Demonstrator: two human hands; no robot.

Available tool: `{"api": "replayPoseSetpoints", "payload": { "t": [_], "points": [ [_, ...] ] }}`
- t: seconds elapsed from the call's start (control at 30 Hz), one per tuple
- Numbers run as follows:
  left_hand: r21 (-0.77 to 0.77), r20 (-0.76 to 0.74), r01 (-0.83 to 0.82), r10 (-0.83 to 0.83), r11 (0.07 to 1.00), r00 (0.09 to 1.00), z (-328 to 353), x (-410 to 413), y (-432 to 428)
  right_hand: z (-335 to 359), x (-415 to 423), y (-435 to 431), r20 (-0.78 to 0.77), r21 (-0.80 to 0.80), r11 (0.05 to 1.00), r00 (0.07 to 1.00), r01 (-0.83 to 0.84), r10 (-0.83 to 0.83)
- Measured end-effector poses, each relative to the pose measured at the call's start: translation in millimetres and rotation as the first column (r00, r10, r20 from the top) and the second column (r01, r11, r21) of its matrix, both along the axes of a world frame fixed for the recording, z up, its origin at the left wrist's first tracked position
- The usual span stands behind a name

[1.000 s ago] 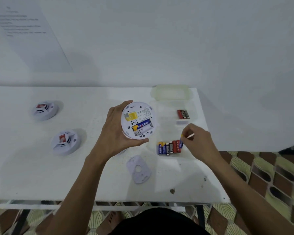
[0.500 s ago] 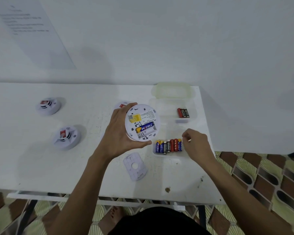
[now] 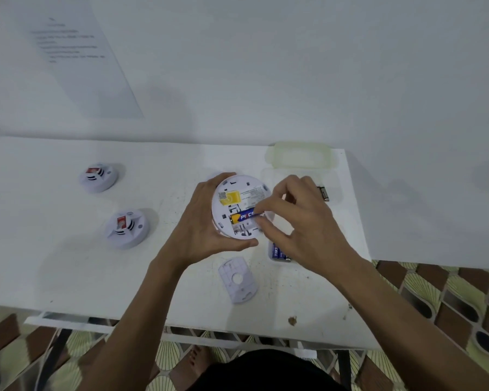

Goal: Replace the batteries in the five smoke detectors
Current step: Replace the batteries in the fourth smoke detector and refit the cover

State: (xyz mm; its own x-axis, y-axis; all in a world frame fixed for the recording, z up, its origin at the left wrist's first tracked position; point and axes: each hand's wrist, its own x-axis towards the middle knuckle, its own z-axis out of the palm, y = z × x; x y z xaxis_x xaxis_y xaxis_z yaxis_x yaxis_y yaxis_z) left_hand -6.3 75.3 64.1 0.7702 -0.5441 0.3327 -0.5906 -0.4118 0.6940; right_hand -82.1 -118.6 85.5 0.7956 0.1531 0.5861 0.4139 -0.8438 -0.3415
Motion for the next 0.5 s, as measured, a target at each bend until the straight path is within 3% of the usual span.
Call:
{"api": "replayPoseSetpoints", "payload": {
  "t": [0.2, 0.5],
  "points": [
    [-0.018, 0.025, 0.087, -0.087, 0.996, 0.996, 15, -6, -2, 10, 13, 14, -0.061, -0.096, 0.964, 0.968, -0.249, 0.244],
    [-0.038, -0.016, 0.178, -0.179, 0.983, 0.984, 12, -5, 6, 23, 25, 14, -0.218, -0.318, 0.877, 0.928, -0.361, 0.303]
  ]
}}
